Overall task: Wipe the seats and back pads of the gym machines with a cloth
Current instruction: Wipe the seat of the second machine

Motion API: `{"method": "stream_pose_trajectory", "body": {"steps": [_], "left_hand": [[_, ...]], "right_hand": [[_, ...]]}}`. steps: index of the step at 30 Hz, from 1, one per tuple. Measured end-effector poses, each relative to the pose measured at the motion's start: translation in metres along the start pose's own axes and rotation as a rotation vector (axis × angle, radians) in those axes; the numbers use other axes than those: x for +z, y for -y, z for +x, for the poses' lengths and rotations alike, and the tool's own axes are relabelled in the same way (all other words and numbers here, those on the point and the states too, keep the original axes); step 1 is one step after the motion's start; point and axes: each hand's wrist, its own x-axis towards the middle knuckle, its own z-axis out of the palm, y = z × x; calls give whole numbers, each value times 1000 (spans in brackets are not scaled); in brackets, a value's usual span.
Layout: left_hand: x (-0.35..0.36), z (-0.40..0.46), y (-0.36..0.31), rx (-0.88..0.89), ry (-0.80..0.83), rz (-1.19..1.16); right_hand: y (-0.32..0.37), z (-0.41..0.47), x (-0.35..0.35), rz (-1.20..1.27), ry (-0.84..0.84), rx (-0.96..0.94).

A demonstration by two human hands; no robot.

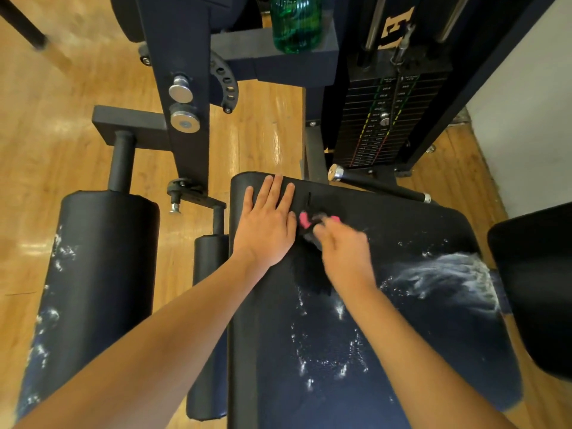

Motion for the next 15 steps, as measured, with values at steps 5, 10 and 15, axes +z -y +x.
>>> {"method": "stream_pose_trajectory", "body": {"steps": [5, 10, 15], "left_hand": [[1, -1, 1, 13, -15, 2], [-2, -1, 0, 14, -14, 2], [-4, -2, 1, 11, 6, -15]], "right_hand": [[-14, -46, 26, -22, 17, -117], [-17, -87, 12, -13, 118, -161], [-8, -99, -27, 73, 21, 13]]}}
